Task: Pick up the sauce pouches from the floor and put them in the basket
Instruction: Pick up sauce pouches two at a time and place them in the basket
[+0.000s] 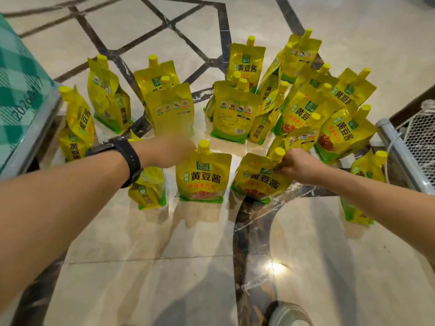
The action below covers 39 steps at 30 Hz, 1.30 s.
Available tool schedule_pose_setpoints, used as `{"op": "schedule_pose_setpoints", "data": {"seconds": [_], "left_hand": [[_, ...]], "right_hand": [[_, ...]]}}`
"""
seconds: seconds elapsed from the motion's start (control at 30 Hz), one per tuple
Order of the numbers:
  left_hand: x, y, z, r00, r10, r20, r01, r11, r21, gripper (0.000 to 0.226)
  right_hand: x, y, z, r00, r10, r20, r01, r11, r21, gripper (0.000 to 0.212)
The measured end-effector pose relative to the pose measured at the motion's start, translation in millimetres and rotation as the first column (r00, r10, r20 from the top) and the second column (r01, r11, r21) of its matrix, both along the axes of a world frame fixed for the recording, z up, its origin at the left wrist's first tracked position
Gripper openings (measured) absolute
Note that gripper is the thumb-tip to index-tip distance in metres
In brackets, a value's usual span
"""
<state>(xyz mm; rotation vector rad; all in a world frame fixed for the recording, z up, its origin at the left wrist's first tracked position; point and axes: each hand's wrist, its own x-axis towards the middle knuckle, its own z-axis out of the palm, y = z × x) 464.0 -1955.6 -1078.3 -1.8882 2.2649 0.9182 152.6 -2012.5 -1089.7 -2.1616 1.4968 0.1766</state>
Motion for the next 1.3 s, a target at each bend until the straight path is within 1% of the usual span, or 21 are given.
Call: {"op": "schedule_pose_setpoints", "data": {"seconds": [0.13, 0.17, 0.23, 0.27, 0.3, 0.33, 0.4, 0.43, 0.53, 0.63, 0.7, 0.73, 0.83, 0.87, 0.9, 0.93, 1.0, 1.07, 1.13, 1.2, 1.3], "left_hand": [[-5.7, -12.7, -8.6, 0.999, 0.035, -0.001, -0.035, 0.998, -0.049, 0.029], [-7.0, -15.4, -11.5, 0.997, 0.077, -0.029, -0.079, 0.995, -0.067, 0.031], [-5.5, -17.7, -17.8, 0.976, 0.187, -0.11, -0.198, 0.975, -0.104, 0.033], [-3.1, -19.8, -21.9, 0.959, 0.228, -0.166, -0.249, 0.961, -0.117, 0.029], [-0.5, -22.5, -26.2, 0.937, 0.263, -0.228, -0.295, 0.948, -0.118, 0.023], [2.3, -24.5, -30.2, 0.916, 0.29, -0.276, -0.33, 0.937, -0.112, 0.017], [5.0, -24.1, -34.9, 0.885, 0.331, -0.327, -0.385, 0.916, -0.114, 0.01], [5.2, -23.6, -38.7, 0.867, 0.355, -0.351, -0.417, 0.901, -0.119, 0.011], [0.9, -20.8, -55.0, 0.786, 0.425, -0.449, -0.511, 0.856, -0.085, 0.015], [-7.3, -14.5, -69.2, 0.668, 0.485, -0.563, -0.566, 0.824, 0.038, 0.031], [-15.2, -11.0, -75.2, 0.589, 0.512, -0.625, -0.588, 0.802, 0.103, 0.039], [-19.5, -9.0, -77.5, 0.555, 0.527, -0.644, -0.601, 0.789, 0.128, 0.04], [-27.4, -7.1, -88.1, 0.492, 0.551, -0.673, -0.642, 0.753, 0.147, 0.05], [-27.3, -8.1, -93.1, 0.476, 0.554, -0.683, -0.646, 0.747, 0.157, 0.051], [-28.4, -8.8, -93.9, 0.462, 0.554, -0.692, -0.647, 0.745, 0.165, 0.046], [-27.3, -10.7, -95.7, 0.445, 0.563, -0.696, -0.65, 0.738, 0.181, 0.038], [-27.1, -15.0, -97.6, 0.401, 0.584, -0.705, -0.66, 0.719, 0.22, 0.025], [-29.8, -17.1, -99.7, 0.369, 0.6, -0.71, -0.656, 0.709, 0.259, 0.024], [-31.5, -19.1, -103.6, 0.325, 0.637, -0.699, -0.668, 0.677, 0.307, 0.025], [-31.3, -21.8, -104.5, 0.32, 0.665, -0.675, -0.683, 0.656, 0.322, 0.033], [-26.5, -25.3, -100.7, 0.399, 0.664, -0.632, -0.701, 0.665, 0.257, 0.062]], "right_hand": [[-1.9, -6.8, -4.0, 1.0, -0.022, 0.0, 0.022, 0.999, 0.027, 0.023], [-2.2, -7.8, -4.1, 0.999, -0.033, 0.007, 0.032, 0.999, 0.033, 0.021], [-4.4, -8.7, -4.2, 0.997, -0.057, 0.047, 0.055, 0.997, 0.052, 0.006], [-5.1, -8.4, -2.6, 0.993, -0.075, 0.09, 0.069, 0.995, 0.068, 0.012], [-6.6, -8.0, -1.5, 0.985, -0.103, 0.142, 0.091, 0.992, 0.089, 0.023], [-9.9, -8.1, -2.8, 0.974, -0.133, 0.184, 0.114, 0.987, 0.114, 0.028], [-14.5, -8.5, -6.3, 0.953, -0.183, 0.241, 0.146, 0.976, 0.164, 0.017], [-17.1, -9.6, -9.6, 0.943, -0.21, 0.26, 0.164, 0.968, 0.188, 0.008], [-22.6, -15.3, -15.1, 0.905, -0.303, 0.3, 0.223, 0.936, 0.274, 0.019], [-23.7, -18.3, -18.5, 0.878, -0.358, 0.318, 0.249, 0.909, 0.335, 0.014], [-25.7, -17.7, -25.2, 0.818, -0.43, 0.383, 0.294, 0.884, 0.365, 0.016], [-27.1, -16.1, -29.9, 0.768, -0.471, 0.434, 0.321, 0.869, 0.376, 0.017], [-25.6, -7.2, -44.3, 0.555, -0.598, 0.579, 0.448, 0.801, 0.398, 0.017], [-23.7, -4.0, -49.6, 0.481, -0.632, 0.607, 0.485, 0.769, 0.416, 0.017], [-21.9, -1.4, -55.7, 0.437, -0.65, 0.622, 0.5, 0.75, 0.433, 0.019], [-20.1, 1.3, -61.2, 0.433, -0.646, 0.629, 0.487, 0.755, 0.44, 0.024], [-18.3, 6.4, -70.1, 0.509, -0.607, 0.61, 0.397, 0.795, 0.459, 0.041], [-20.7, 8.7, -75.1, 0.595, -0.585, 0.552, 0.336, 0.804, 0.491, 0.049], [-23.3, 7.8, -77.1, 0.652, -0.561, 0.51, 0.319, 0.813, 0.487, 0.052], [-23.9, 5.6, -77.5, 0.656, -0.562, 0.504, 0.339, 0.816, 0.469, 0.053], [-21.1, -1.5, -74.2, 0.665, -0.55, 0.505, 0.334, 0.824, 0.457, 0.057]]}}
